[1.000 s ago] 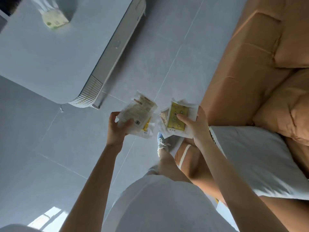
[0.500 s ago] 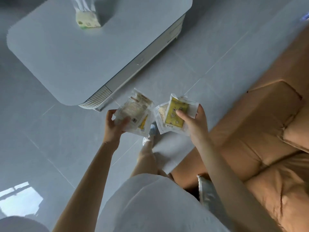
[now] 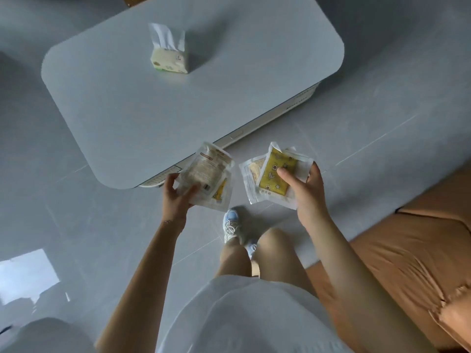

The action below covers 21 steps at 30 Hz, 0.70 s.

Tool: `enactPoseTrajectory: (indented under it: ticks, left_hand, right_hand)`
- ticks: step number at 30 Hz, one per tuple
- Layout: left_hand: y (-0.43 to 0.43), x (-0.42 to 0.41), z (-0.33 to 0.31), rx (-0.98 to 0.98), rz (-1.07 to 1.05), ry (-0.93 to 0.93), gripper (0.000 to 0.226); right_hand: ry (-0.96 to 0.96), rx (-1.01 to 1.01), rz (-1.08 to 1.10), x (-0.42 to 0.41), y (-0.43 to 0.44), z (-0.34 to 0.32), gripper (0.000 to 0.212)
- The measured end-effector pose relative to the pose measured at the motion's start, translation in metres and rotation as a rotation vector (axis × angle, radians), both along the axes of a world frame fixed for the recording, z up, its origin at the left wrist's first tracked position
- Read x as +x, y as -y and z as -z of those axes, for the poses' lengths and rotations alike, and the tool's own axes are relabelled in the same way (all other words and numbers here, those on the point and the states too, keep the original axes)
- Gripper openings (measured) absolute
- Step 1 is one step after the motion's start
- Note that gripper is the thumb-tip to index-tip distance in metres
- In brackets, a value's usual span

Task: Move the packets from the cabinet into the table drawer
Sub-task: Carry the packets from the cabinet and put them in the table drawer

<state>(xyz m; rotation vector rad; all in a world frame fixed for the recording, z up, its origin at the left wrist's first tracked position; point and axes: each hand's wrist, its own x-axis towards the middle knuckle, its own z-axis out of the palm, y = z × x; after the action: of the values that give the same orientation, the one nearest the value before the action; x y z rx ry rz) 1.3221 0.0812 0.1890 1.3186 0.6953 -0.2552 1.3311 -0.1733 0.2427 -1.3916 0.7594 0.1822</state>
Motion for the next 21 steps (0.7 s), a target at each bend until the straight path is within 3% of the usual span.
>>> enactPoseTrajectory:
  ticks: [7,11,21]
  left_hand:
    - [0.032,0.058,0.025,-0.001,-0.180,-0.060,0.046]
    - [0.047,0.086,0.049,0.057,-0.306,-0.074,0.033]
    - [0.033,0.139,0.155,0.057,-0.541,-0.137,0.031]
  right_hand:
    - [-0.021,-0.004,-0.176,0.108,0.004,0.024,0.036]
    - [-0.026,-0.007,-0.341,0.158,0.000,0.051,0.038]
    - [-0.128,0.009,-0.356,0.235,-0.017,0.174,0.046]
